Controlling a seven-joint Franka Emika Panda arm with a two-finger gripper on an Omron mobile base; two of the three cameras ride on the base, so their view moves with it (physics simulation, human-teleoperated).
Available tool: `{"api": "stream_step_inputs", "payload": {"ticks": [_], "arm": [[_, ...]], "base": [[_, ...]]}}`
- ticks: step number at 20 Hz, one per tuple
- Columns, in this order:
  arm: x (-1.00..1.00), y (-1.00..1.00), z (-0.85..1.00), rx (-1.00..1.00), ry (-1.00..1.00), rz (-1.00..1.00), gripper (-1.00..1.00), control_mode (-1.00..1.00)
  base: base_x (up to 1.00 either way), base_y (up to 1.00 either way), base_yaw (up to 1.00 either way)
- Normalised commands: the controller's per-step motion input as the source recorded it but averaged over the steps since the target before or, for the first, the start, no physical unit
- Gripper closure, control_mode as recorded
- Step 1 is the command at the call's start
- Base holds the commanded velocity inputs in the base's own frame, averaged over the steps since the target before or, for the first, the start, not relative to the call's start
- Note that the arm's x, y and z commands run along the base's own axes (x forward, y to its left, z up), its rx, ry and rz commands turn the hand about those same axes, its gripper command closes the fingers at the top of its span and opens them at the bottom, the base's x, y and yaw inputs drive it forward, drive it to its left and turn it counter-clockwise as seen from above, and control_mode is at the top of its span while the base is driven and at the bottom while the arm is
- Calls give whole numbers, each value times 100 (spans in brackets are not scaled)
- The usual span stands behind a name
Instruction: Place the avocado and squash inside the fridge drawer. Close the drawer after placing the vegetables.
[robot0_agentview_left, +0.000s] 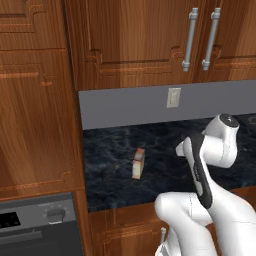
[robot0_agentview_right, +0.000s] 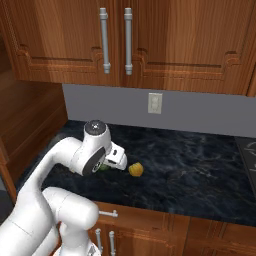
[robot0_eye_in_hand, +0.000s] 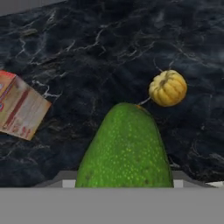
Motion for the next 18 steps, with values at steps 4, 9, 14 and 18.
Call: {"api": "stream_step_inputs", "payload": {"ticks": [4,9,14,18], "arm": [[-50,60,98,-8,-13,0,100,-100],[-44,48,32,-5,-7,0,100,-100],[-9,14,-1,-2,1,0,100,-100],[-5,-7,-6,2,0,-1,100,-100]], "base": [[0,0,0],[0,0,0],[0,0,0],[0,0,0]]}}
